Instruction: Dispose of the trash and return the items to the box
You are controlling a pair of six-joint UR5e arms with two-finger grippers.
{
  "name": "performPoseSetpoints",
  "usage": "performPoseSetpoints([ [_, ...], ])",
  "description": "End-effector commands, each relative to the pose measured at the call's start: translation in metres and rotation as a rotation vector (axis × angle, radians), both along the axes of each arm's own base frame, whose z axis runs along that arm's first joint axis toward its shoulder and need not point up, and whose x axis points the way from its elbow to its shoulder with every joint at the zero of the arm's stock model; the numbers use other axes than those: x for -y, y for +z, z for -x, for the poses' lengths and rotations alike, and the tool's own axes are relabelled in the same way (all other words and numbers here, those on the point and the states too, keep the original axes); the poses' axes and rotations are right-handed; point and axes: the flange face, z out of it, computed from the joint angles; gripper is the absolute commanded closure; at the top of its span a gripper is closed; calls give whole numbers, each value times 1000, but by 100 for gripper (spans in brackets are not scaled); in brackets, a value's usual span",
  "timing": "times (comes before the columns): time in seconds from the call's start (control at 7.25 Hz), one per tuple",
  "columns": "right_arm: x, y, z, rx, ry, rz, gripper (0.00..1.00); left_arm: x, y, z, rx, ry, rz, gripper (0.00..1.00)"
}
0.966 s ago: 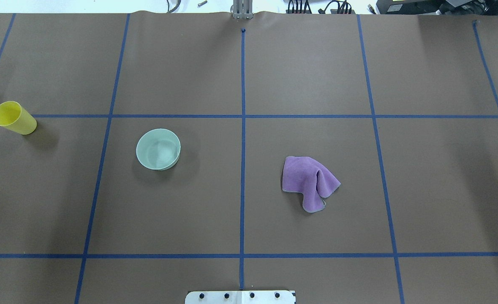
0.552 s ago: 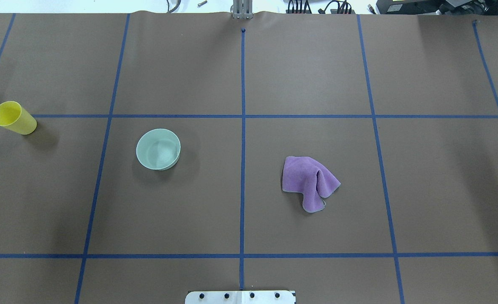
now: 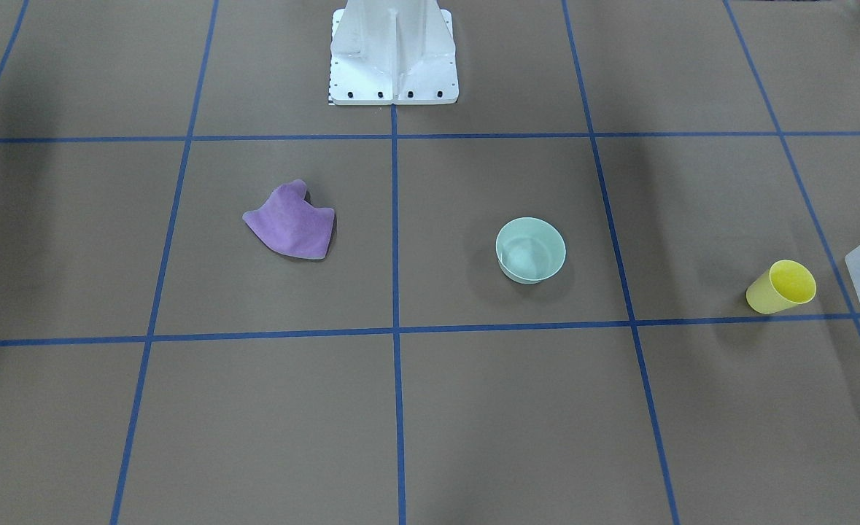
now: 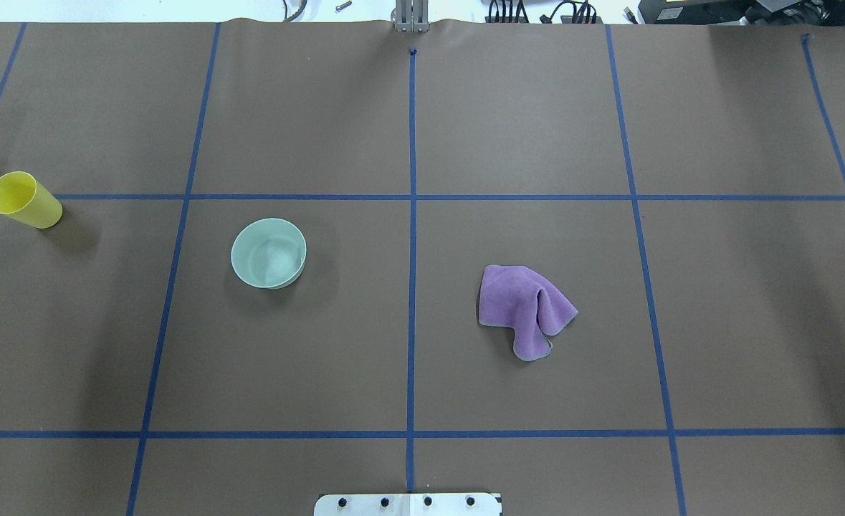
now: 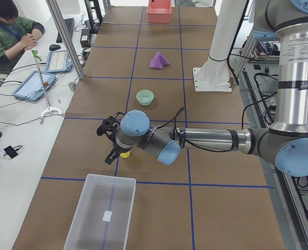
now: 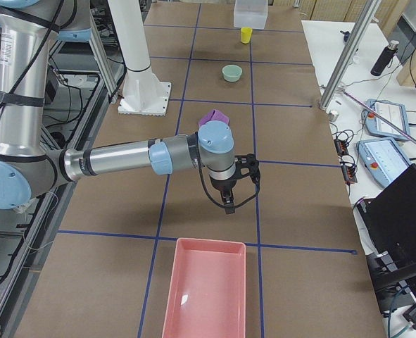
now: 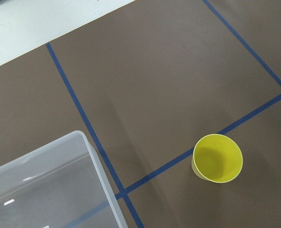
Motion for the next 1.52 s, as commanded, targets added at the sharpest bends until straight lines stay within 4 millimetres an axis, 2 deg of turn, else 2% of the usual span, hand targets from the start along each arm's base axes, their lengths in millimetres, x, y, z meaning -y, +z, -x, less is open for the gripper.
performPoseSetpoints([
  [0.0,28,-43,58,9,46,46,0,12,18,-39,-6,-42,124,1],
  [0.14,29,-48,78,8,57,43,0,36,17,-77,56,-55,145,1],
  [0.28,29,-53,91,16,76,32,0,67,22,-100,35,-85,211,2],
  [0.41,28,-54,98,19,75,31,0,83,27,-122,24,-82,241,2],
  [0.69,28,-54,100,16,73,30,0,81,24,-178,29,-67,256,2],
  [0.83,28,-53,100,14,72,31,0,77,31,-193,27,-44,249,3],
  [0.97,28,-53,100,13,73,29,0,70,36,-192,20,-34,239,9],
  [1.38,29,-51,103,-10,79,20,0,48,65,-184,37,-24,259,43],
])
